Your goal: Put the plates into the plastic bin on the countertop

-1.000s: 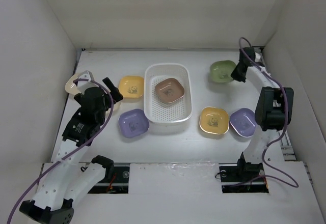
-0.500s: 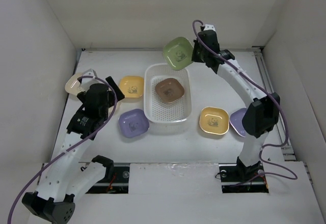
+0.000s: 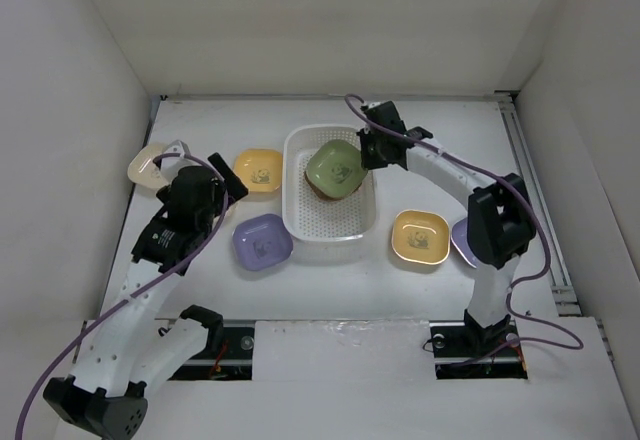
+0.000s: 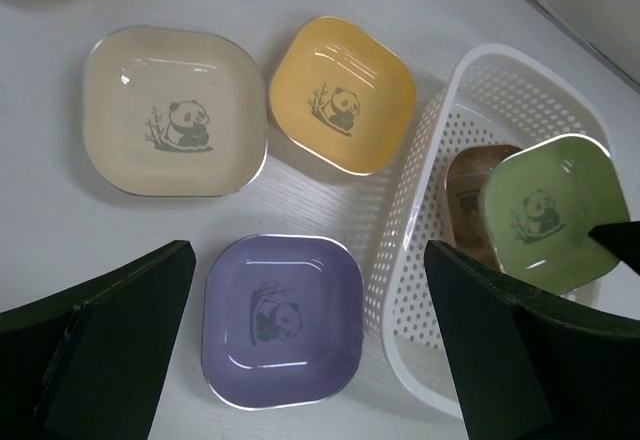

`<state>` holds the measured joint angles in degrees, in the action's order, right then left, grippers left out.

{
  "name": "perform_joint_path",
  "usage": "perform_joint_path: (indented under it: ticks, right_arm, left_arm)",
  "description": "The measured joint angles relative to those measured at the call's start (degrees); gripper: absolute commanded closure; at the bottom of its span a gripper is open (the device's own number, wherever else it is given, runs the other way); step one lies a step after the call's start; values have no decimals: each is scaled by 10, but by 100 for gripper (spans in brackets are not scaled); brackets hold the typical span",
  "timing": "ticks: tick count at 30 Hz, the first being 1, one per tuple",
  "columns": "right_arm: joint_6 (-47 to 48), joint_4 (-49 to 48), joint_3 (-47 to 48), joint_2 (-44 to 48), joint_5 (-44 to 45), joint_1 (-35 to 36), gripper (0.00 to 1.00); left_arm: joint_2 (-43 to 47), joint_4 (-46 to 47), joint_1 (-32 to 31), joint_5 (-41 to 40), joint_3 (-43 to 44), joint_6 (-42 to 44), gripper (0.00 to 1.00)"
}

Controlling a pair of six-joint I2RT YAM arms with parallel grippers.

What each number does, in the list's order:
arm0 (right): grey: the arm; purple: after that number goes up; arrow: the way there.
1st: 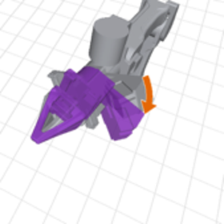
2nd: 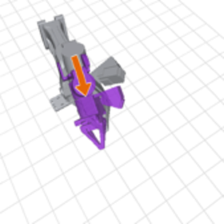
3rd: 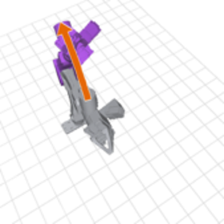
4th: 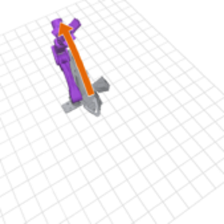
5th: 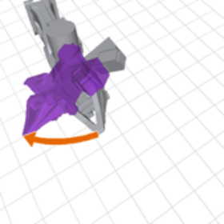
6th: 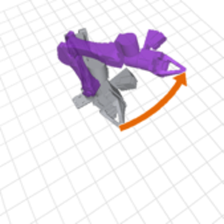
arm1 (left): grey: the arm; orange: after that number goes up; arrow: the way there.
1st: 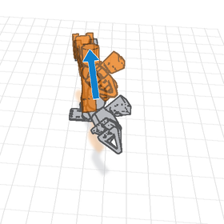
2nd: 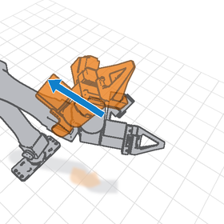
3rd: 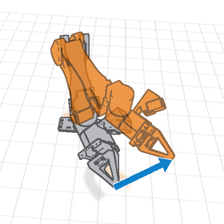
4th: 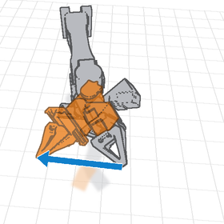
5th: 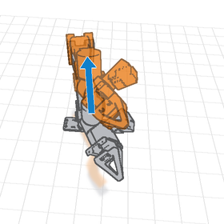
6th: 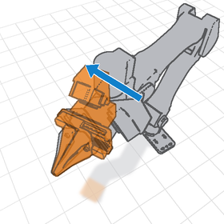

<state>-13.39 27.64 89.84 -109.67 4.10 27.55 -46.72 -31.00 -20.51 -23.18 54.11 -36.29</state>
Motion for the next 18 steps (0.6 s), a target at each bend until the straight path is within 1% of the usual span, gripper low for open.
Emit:
perform_joint_path:
  ticks: [3, 6, 7, 9, 10, 12, 15, 16, 18]
  right_arm:
    - [-3, 1, -10, -1, 0, 12, 100]
    - [-7, -5, -10, -2, 0, 20, 96]
    - [-10, -9, -10, -3, 0, 21, 85]
    - [-16, -13, -10, -3, 2, 22, 75]
    - [-19, -15, -10, -3, 4, 22, 67]
    - [-21, -20, -10, -3, 8, 22, 66]
    - [-29, -23, -10, -3, 14, 21, 33]
    - [-30, -24, -10, -3, 15, 21, 30]
    - [-32, -25, -9, -3, 13, 22, 18]
  left_arm:
    - [0, -5, 0, 12, -9, -27, 0]
    - [-12, -16, 0, 31, -20, -57, 0]
    - [-19, -19, 0, 35, -25, -67, 0]
    - [-27, -20, 0, 43, -43, -84, 0]
    - [-28, -19, 0, 47, -57, -94, 0]
    - [-19, -22, 0, 54, -85, -110, 0]
    - [6, -23, 0, 59, -120, -134, 0]
    - [14, -23, -1, 60, -130, -142, 0]
    - [24, -21, -7, 58, -145, -159, 0]
